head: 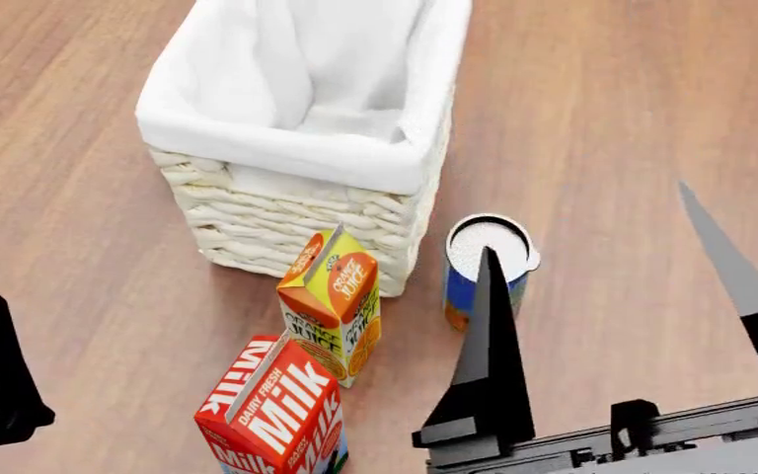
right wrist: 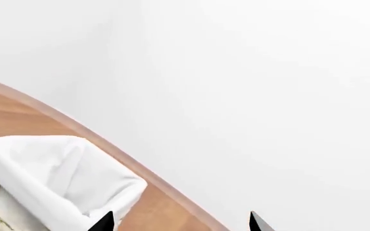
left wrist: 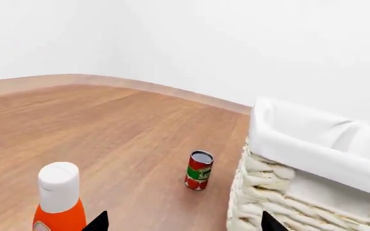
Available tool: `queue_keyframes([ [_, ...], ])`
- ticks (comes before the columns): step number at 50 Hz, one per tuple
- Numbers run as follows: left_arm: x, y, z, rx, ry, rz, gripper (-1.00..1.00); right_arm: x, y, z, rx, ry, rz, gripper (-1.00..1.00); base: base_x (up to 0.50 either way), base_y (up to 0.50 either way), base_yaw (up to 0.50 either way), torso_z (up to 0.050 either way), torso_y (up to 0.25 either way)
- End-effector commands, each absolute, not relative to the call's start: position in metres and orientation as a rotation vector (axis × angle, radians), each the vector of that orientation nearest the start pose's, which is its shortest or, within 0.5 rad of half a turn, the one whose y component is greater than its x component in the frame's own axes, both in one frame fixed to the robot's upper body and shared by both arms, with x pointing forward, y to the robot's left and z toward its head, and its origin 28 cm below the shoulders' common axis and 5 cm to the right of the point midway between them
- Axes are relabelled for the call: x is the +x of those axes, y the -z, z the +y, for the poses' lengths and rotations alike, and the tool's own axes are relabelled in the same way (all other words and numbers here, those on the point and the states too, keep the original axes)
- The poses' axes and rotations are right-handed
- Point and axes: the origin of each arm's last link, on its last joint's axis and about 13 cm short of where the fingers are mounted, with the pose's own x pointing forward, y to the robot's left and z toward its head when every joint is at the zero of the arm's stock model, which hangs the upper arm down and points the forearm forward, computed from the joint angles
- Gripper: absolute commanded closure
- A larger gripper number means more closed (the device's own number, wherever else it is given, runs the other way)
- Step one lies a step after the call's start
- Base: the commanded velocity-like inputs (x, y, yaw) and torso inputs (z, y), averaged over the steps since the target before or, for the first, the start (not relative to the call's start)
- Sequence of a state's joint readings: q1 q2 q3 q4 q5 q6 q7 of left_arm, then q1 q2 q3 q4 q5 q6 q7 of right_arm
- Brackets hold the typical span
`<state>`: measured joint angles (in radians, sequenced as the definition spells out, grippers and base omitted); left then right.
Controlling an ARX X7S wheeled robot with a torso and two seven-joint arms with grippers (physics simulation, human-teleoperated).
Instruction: Pick up the butter and put it in the basket.
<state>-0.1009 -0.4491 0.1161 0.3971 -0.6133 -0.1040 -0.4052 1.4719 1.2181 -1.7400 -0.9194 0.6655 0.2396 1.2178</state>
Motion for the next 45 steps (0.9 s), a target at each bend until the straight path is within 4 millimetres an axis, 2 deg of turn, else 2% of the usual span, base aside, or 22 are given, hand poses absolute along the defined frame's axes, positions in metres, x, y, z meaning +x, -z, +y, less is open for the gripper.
queue_keyframes([
  [1,0.212,-0.130,0.253,-0.222,-0.075,-0.292,-1.00,0.145,-0.203,-0.130,-0.556,0.003,-0.542,-1.00,0.00,0.00,0.00,0.000,0.000],
  [9,0.205,-0.141,0.257,-0.245,-0.071,-0.340,-1.00,0.137,-0.192,-0.131,-0.548,0.013,-0.539,-1.00,0.00,0.00,0.00,0.000,0.000],
  [15,0.202,-0.148,0.261,-0.239,-0.070,-0.380,-1.00,0.132,-0.184,-0.134,-0.605,0.042,-0.522,-1.00,0.00,0.00,0.00,0.000,0.000],
  [31,0.191,-0.163,0.268,-0.244,-0.076,-0.448,-1.00,0.128,-0.180,-0.135,-0.608,0.049,-0.546,-1.00,0.00,0.00,0.00,0.000,0.000],
  [45,0.186,-0.165,0.268,-0.257,-0.079,-0.483,-1.00,0.120,-0.177,-0.145,-0.599,0.094,-0.584,-1.00,0.00,0.00,0.00,0.000,0.000],
])
